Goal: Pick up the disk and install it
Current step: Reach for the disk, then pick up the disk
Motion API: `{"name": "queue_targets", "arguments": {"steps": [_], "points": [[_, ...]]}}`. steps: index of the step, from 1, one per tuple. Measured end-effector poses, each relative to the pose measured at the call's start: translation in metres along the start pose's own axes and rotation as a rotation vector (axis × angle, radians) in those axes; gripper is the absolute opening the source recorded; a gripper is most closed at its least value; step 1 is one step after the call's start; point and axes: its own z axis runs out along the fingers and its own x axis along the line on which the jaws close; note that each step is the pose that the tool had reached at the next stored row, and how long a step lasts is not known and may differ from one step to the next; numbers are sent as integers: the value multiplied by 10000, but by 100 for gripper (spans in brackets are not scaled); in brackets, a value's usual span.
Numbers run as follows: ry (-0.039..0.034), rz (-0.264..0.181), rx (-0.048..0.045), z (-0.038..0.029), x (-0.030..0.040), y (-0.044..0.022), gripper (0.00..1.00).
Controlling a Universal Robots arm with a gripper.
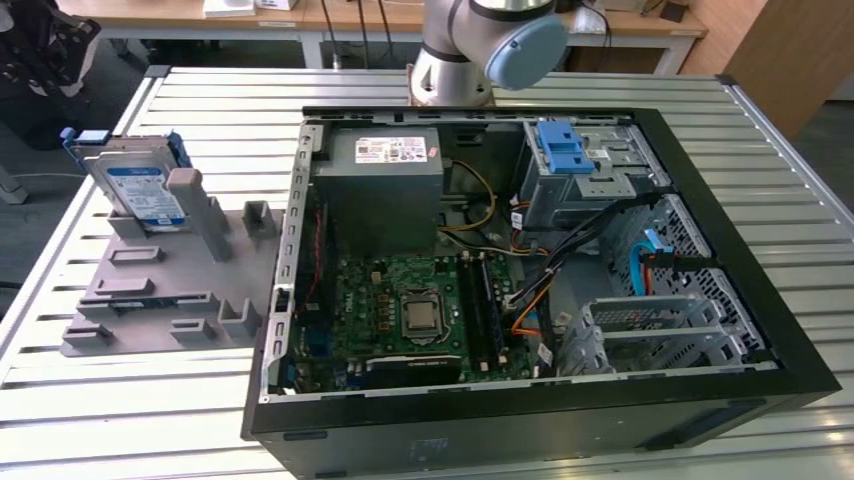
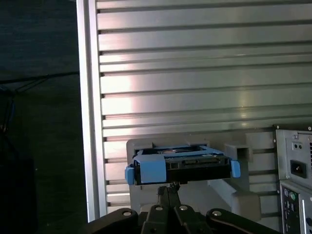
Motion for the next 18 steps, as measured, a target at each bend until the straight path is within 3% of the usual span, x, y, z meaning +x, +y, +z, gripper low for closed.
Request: {"name": "queue_targets", "arguments": {"steps": [3,15,18], "points": [[6,-2,0,3,27,-1,11],[7,-6,0,3,29,-1,11],[17,-266,-3,3,30,-1,11]]}}
